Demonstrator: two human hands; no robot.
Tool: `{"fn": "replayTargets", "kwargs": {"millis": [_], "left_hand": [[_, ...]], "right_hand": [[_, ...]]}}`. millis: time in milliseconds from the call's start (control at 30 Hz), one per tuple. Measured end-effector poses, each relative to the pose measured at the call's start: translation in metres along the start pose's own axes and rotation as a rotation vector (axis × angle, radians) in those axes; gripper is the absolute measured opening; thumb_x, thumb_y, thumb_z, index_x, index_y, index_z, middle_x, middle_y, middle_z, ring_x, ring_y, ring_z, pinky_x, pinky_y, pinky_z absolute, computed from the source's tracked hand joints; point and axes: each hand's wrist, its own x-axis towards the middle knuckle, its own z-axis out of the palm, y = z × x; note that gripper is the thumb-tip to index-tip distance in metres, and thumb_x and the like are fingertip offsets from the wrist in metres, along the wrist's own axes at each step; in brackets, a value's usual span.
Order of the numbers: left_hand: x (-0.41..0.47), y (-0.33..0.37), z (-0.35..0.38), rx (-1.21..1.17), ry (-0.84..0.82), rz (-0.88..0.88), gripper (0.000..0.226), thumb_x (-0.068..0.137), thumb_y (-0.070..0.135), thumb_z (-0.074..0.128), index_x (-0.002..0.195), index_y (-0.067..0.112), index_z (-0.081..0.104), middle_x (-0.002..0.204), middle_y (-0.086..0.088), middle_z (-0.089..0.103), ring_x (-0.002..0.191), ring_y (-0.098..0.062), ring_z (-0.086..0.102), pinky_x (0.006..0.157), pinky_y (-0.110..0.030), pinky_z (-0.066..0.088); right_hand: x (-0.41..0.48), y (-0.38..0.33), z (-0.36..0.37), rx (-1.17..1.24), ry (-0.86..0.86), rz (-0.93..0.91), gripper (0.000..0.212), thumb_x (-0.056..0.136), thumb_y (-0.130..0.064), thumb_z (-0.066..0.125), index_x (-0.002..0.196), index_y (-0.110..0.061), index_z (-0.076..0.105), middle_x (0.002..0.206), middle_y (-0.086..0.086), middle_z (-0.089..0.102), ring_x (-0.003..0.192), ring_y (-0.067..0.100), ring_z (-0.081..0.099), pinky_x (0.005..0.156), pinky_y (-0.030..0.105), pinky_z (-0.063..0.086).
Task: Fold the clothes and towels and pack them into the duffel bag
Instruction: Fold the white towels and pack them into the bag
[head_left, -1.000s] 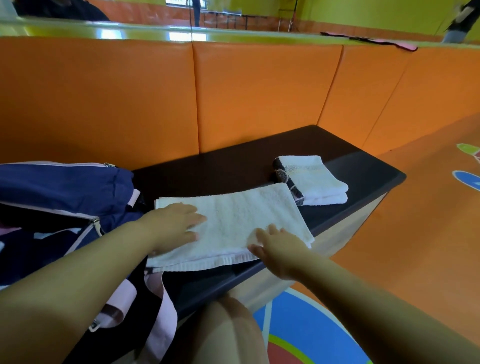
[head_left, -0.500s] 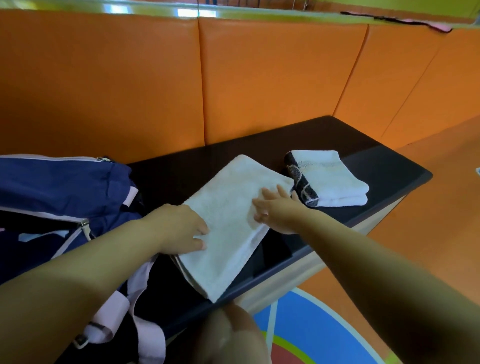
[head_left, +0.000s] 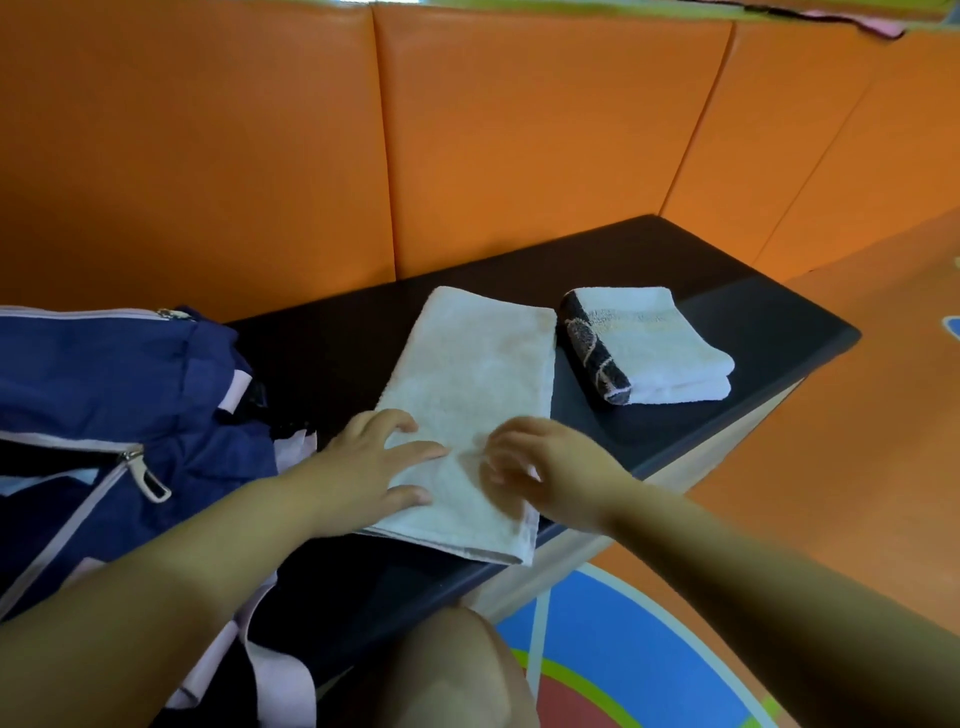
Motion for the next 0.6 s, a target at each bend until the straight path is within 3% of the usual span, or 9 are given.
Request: {"fn": "replayTargets", "kwargs": {"millis": [33, 100, 167, 267, 333, 400, 500, 600], "left_hand": [[-0.002, 0.002, 0.003, -0.020, 0.015, -0.016, 0.094, 0.058, 0.093, 0.007, 0.139, 0.049, 0.027, 0.144, 0.007, 0.016, 0.132, -0.015, 0.008, 0.114, -0.034, 0.017], [-0.004, 0.010, 0.006, -0.045, 0.032, -0.050, 0.062, 0.084, 0.070, 0.032, 0.140, 0.045, 0.028, 0.144, 0.005, 0.019, 0.132, -0.019, 0.013, 0.115, -0.037, 0.019], [-0.007, 0.017, 0.006, -0.036, 0.063, -0.061, 0.048, 0.092, 0.051, 0.043, 0.138, 0.038, 0.032, 0.137, 0.003, 0.027, 0.125, -0.022, 0.023, 0.111, -0.039, 0.024], [-0.012, 0.026, 0.006, -0.034, 0.096, -0.074, 0.038, 0.092, 0.047, 0.045, 0.126, 0.030, 0.040, 0.128, 0.002, 0.036, 0.111, -0.020, 0.029, 0.105, -0.039, 0.030], [-0.015, 0.030, 0.010, -0.022, 0.090, -0.064, 0.036, 0.093, 0.048, 0.043, 0.124, 0.030, 0.043, 0.130, 0.003, 0.037, 0.113, -0.020, 0.029, 0.106, -0.038, 0.029], [-0.019, 0.031, 0.013, -0.018, 0.080, -0.042, 0.041, 0.093, 0.052, 0.039, 0.128, 0.031, 0.044, 0.136, 0.003, 0.037, 0.120, -0.021, 0.030, 0.108, -0.038, 0.027], [-0.027, 0.036, 0.013, -0.062, 0.069, -0.032, 0.046, 0.094, 0.047, 0.042, 0.137, 0.031, 0.040, 0.151, 0.001, 0.027, 0.135, -0.023, 0.021, 0.113, -0.033, 0.017], [-0.035, 0.037, 0.014, -0.123, 0.086, -0.043, 0.050, 0.093, 0.042, 0.048, 0.140, 0.030, 0.036, 0.157, 0.002, 0.017, 0.142, -0.020, 0.011, 0.115, -0.031, 0.012]], "right_hand": [[-0.010, 0.000, 0.004, 0.021, -0.014, -0.018, 0.026, 0.094, -0.025, 0.055, 0.117, -0.018, 0.065, 0.128, 0.003, 0.056, 0.116, 0.020, 0.053, 0.096, 0.038, 0.047], [-0.024, 0.004, 0.007, 0.045, 0.000, 0.008, 0.025, 0.094, -0.023, 0.055, 0.117, -0.019, 0.066, 0.128, 0.002, 0.057, 0.116, 0.019, 0.054, 0.095, 0.037, 0.049], [-0.036, 0.008, 0.004, 0.008, 0.042, 0.010, 0.030, 0.093, -0.016, 0.056, 0.121, -0.023, 0.064, 0.129, 0.003, 0.056, 0.115, 0.022, 0.054, 0.092, 0.040, 0.051], [-0.056, 0.008, 0.004, -0.112, -0.069, -0.003, 0.057, 0.086, -0.018, 0.062, 0.137, -0.035, 0.045, 0.146, 0.000, 0.041, 0.132, 0.023, 0.038, 0.110, 0.047, 0.035], [-0.064, 0.004, 0.008, -0.225, -0.132, 0.011, 0.070, 0.082, -0.032, 0.067, 0.143, -0.039, 0.033, 0.154, -0.002, 0.028, 0.143, 0.023, 0.021, 0.117, 0.047, 0.018], [-0.064, 0.001, 0.015, -0.307, -0.119, 0.035, 0.076, 0.079, -0.043, 0.069, 0.144, -0.038, 0.029, 0.155, -0.001, 0.025, 0.144, 0.024, 0.018, 0.118, 0.049, 0.012], [-0.062, -0.004, 0.018, -0.345, -0.103, 0.083, 0.072, 0.080, -0.047, 0.067, 0.142, -0.037, 0.032, 0.154, -0.001, 0.026, 0.141, 0.024, 0.024, 0.116, 0.050, 0.014], [-0.060, -0.008, 0.014, -0.327, -0.068, 0.063, 0.053, 0.088, -0.035, 0.060, 0.138, -0.033, 0.042, 0.151, 0.000, 0.034, 0.137, 0.024, 0.033, 0.114, 0.051, 0.024]]}}
